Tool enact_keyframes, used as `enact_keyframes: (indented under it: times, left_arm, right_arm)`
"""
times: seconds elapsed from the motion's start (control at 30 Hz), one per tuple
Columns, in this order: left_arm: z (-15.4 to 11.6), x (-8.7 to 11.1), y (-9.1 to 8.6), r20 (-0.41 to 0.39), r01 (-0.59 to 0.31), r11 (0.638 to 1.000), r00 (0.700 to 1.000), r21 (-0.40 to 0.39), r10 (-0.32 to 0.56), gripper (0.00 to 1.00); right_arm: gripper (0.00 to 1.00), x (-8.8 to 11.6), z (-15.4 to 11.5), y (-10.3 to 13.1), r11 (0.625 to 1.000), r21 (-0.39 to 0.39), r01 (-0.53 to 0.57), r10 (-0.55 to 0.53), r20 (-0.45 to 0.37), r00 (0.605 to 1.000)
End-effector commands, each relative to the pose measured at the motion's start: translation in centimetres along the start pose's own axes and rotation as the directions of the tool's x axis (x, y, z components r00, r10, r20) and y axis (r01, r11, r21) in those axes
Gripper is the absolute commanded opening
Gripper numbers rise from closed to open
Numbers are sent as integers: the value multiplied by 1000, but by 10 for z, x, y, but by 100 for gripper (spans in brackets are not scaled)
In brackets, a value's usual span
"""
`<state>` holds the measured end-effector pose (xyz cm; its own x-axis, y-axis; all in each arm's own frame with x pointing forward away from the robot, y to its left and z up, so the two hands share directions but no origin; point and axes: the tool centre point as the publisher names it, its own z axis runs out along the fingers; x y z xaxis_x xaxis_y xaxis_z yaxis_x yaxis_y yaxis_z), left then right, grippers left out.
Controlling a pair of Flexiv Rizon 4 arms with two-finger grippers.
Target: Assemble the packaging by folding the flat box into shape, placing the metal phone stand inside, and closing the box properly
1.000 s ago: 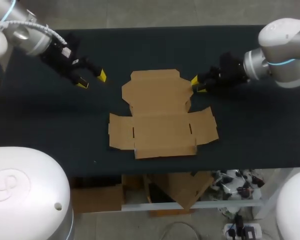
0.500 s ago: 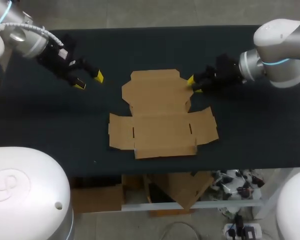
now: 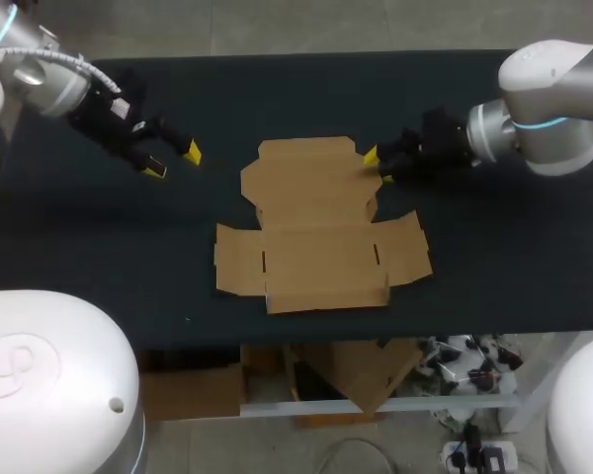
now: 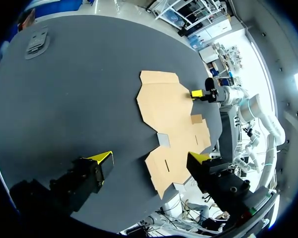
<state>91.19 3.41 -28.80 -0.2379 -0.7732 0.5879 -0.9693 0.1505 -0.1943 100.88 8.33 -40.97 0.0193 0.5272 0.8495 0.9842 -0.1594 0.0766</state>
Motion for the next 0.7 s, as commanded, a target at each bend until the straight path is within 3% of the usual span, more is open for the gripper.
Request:
enact_keyframes:
  times: [0.03, 0.07, 0.2, 0.4, 0.7]
  left_arm:
    - [-2, -1, 4, -2, 0, 1000, 1000, 7, 0, 100]
    - [-2, -1, 4, -3, 0, 1000, 1000, 8, 0, 100]
    - [-3, -1, 6, -3, -2, 1000, 1000, 9, 2, 100]
    - [-4, -1, 8, -5, -4, 1000, 1000, 10, 4, 100]
    - [-4, -3, 9, -10, -3, 1000, 1000, 4, 3, 100]
  right_arm:
    - [56, -4, 6, 2, 1000, 9, 0, 0, -27, 1000]
    - [60, -4, 7, 2, 1000, 10, 2, -2, -36, 999]
    - [59, -3, 11, 1, 1000, 12, 4, -3, -47, 999]
    - [41, -2, 13, 0, 1000, 15, 11, -10, -66, 998]
    - [28, 1, 18, 0, 999, 15, 31, -30, -91, 995]
